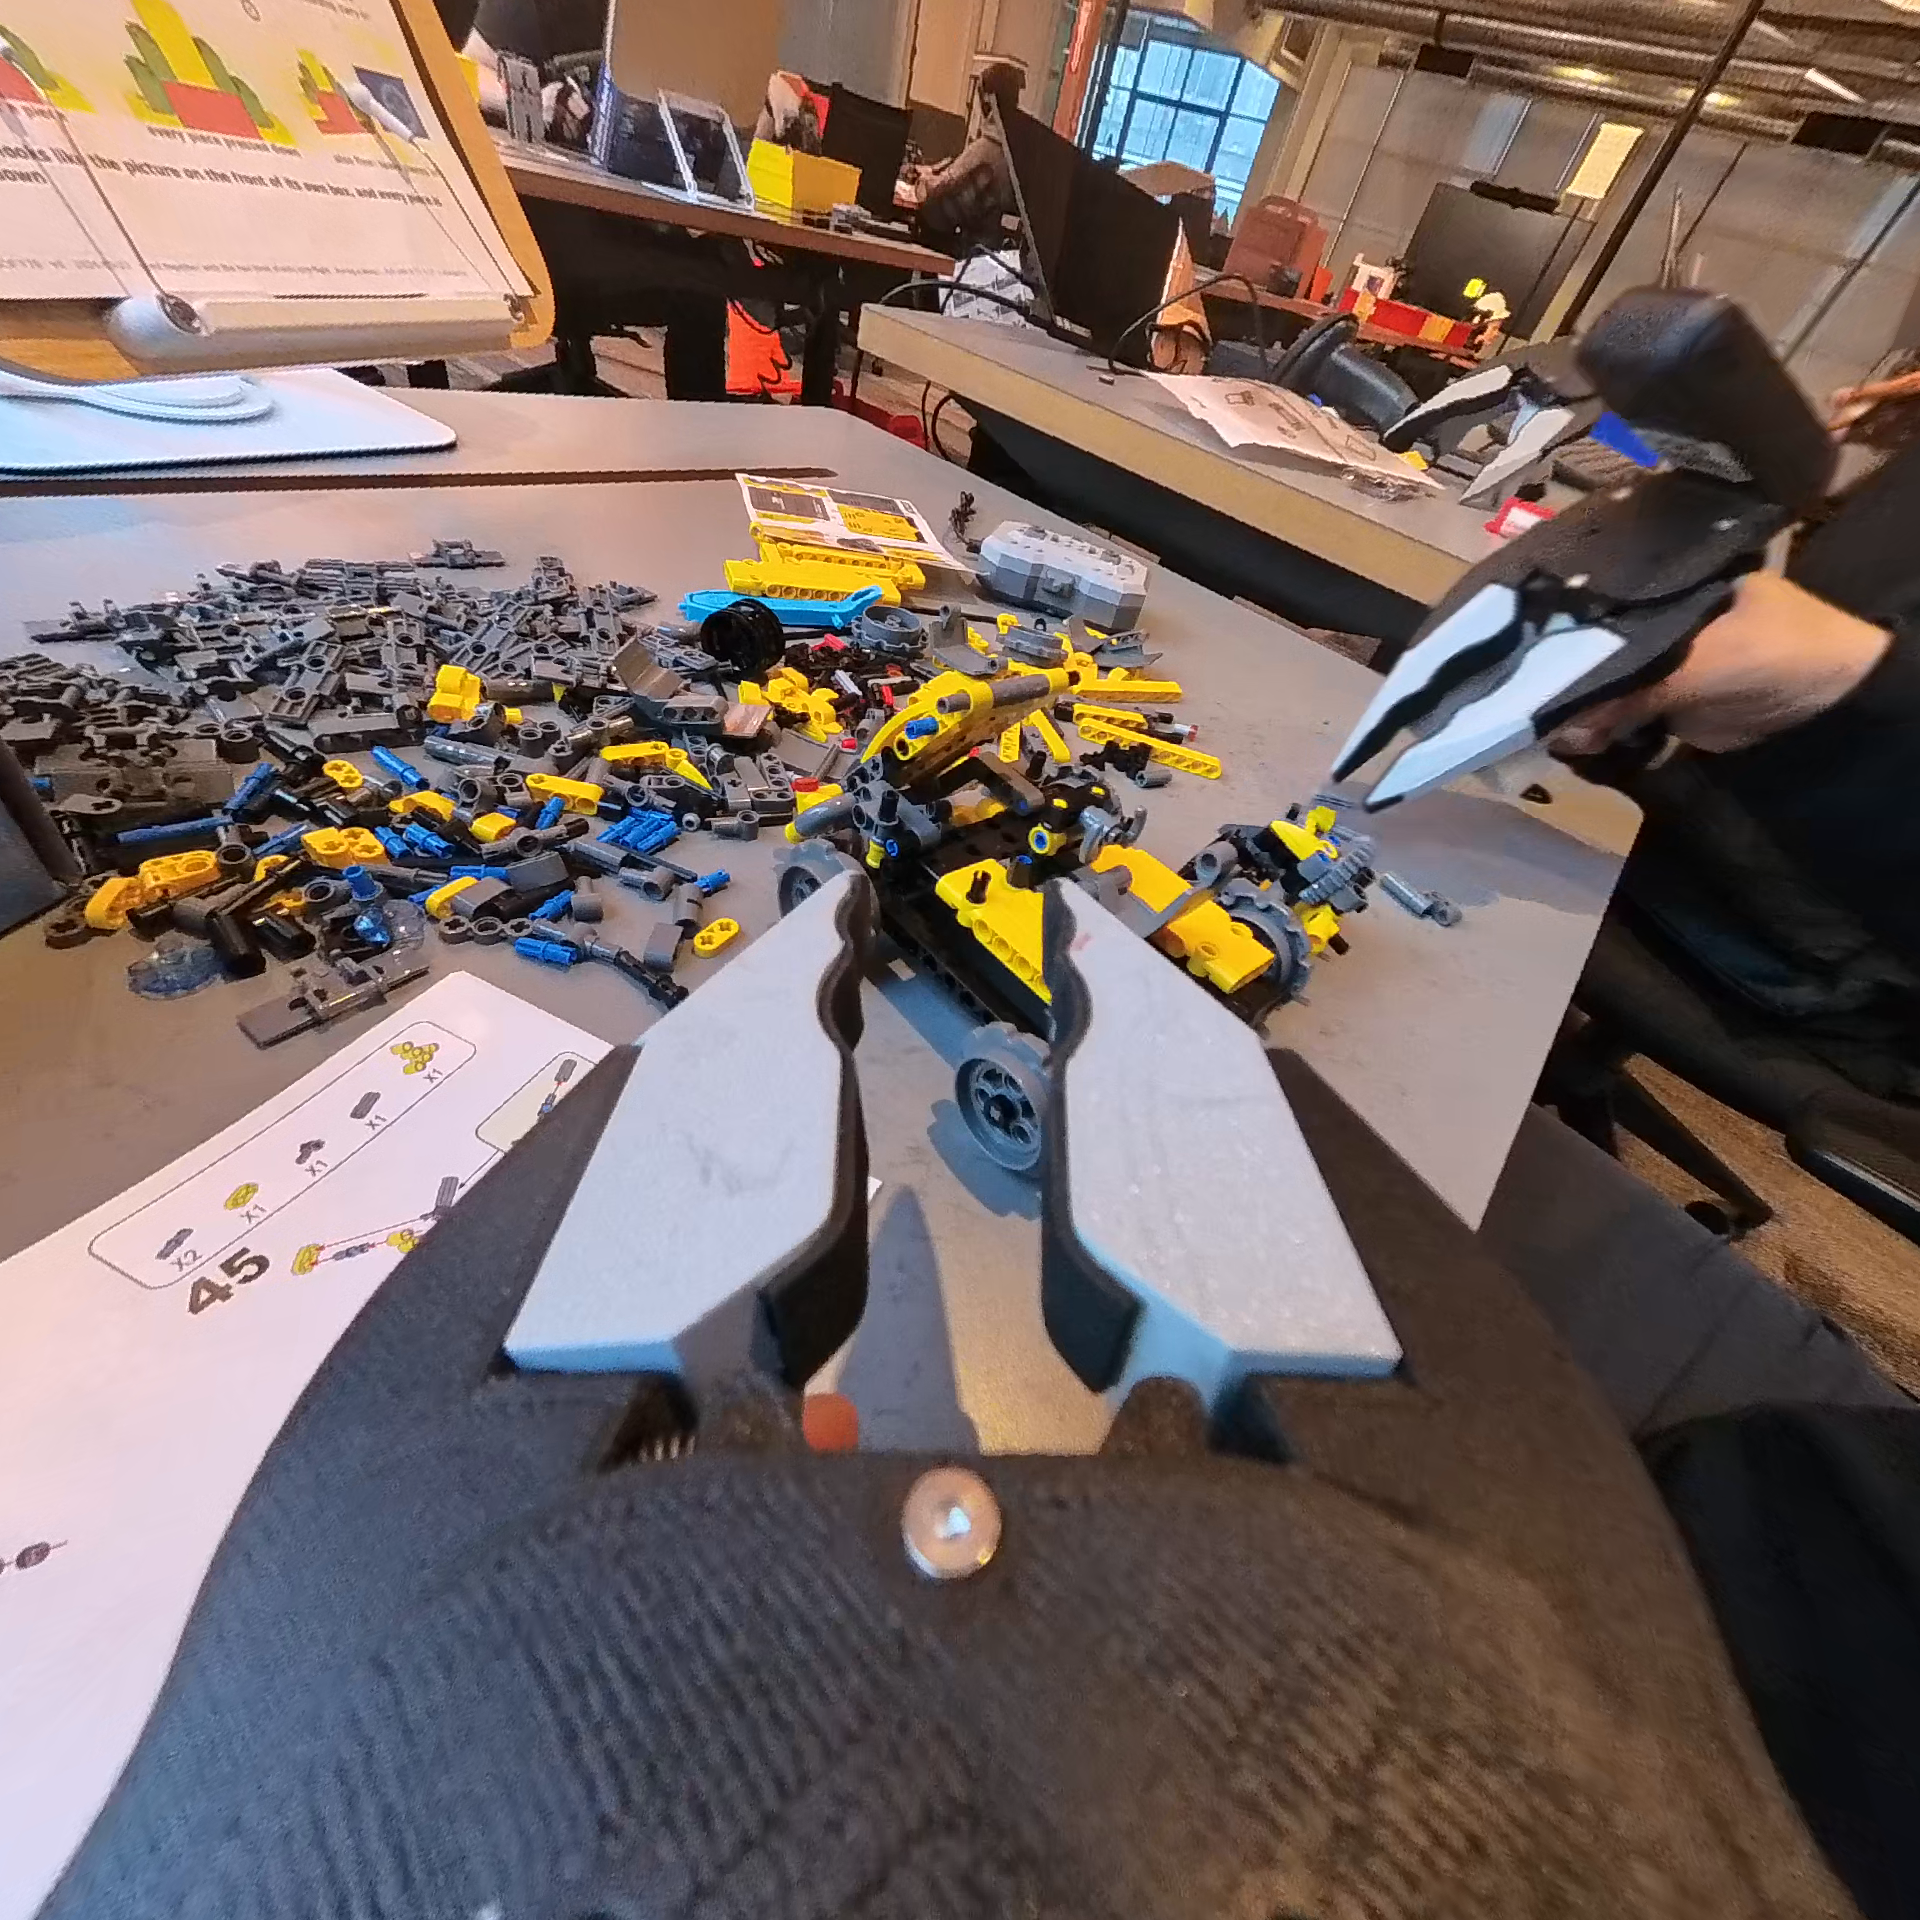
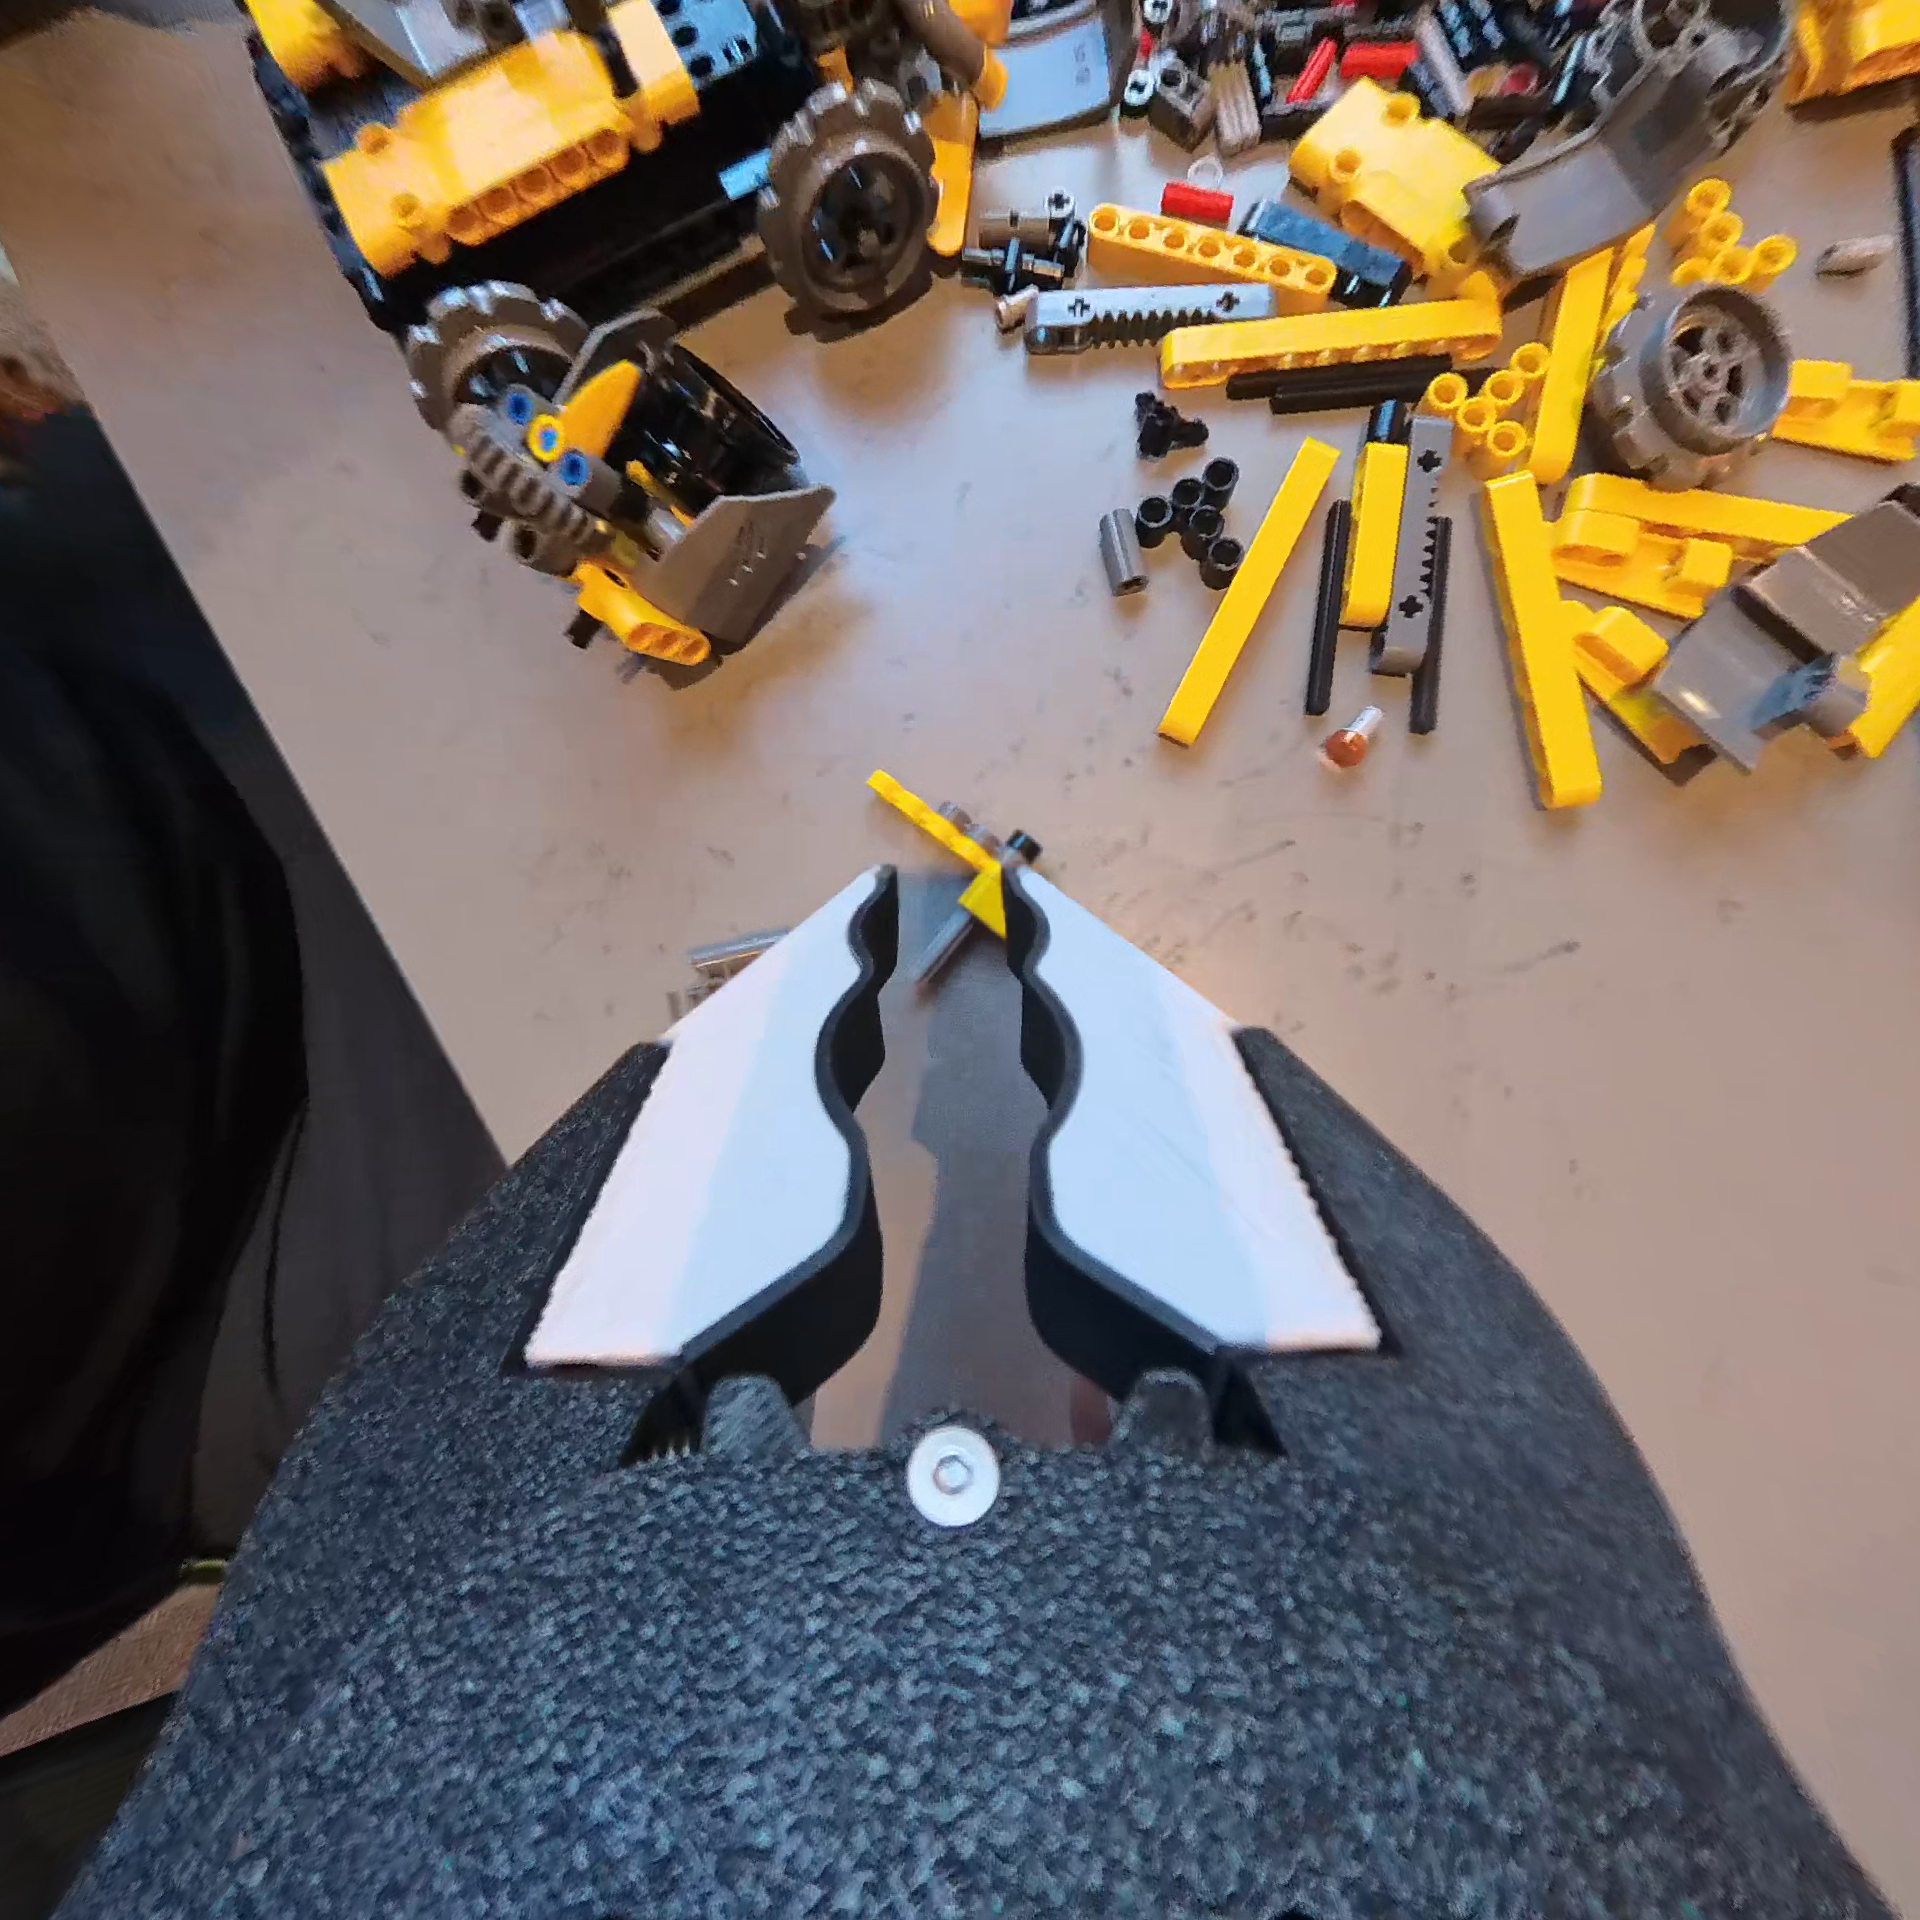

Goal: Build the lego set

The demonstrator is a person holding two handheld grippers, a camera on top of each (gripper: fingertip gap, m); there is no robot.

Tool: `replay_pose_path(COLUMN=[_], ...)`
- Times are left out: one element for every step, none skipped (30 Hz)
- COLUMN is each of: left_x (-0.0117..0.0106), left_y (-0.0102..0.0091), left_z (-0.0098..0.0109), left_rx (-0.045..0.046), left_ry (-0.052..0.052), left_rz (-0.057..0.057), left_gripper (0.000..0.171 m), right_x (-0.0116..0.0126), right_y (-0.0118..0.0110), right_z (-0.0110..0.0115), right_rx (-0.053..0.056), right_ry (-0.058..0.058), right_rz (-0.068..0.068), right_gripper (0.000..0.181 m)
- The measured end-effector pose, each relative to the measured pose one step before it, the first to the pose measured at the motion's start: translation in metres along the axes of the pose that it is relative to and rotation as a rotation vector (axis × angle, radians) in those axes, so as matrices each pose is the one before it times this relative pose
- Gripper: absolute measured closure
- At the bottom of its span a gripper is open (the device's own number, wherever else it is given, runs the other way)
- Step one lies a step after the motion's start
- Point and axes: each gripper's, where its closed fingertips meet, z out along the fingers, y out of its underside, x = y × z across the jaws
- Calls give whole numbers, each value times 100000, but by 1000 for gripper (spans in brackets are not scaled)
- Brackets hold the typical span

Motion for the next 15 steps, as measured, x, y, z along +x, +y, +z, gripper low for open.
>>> replay_pose_path(left_x=[-6, -8, -1, 0, 5, 1, 4, 4, 3, -8, -2, 12, 25, 28, 29], left_y=[-8, -11, -4, 6, 24, 21, 9, -15, -12, -24, -30, -38, -23, 7, 42], left_z=[-15, -4, 2, 6, 13, 17, 14, -8, -20, -15, -30, -32, -11, 11, 29], left_rx=[62, 73, 28, -57, -124, -182, -73, 66, 138, 191, 274, 295, 202, -42, -338], left_ry=[20, -4, -7, -13, 37, 11, -19, -15, -18, 7, 19, 37, -28, -71, -90], left_rz=[-44, -41, -1, -16, 7, 55, 77, 69, 9, -55, -12, 138, 275, 344, 360], left_gripper=[140, 140, 140, 140, 140, 140, 140, 140, 140, 140, 140, 140, 140, 140, 140], right_x=[-320, -491, -530, -276, 68, 194, 188, 258, 332, 366, 430, 384, 229, -75, -201], right_y=[-119, -18, 196, 405, 483, 463, 348, 172, -38, -212, -257, -134, -25, -45, -53], right_z=[-504, -396, -245, -110, -46, -9, -12, -53, -121, -185, -194, -128, -39, 92, 227], right_rx=[1998, 1726, 582, -735, -1226, -1050, -446, 677, 2047, 3341, 3961, 3095, 1734, 924, 45], right_ry=[421, -278, -321, 1179, 2747, 2156, 729, 349, 625, 954, 1239, 776, -176, -1533, -1661], right_rz=[229, 112, -262, -1015, -1333, -473, 1076, 1897, 1870, 1434, 1335, 1706, 1941, 1356, 125], right_gripper=[161, 161, 160, 159, 159, 159, 159, 158, 159, 160, 161, 162, 162, 160, 158])
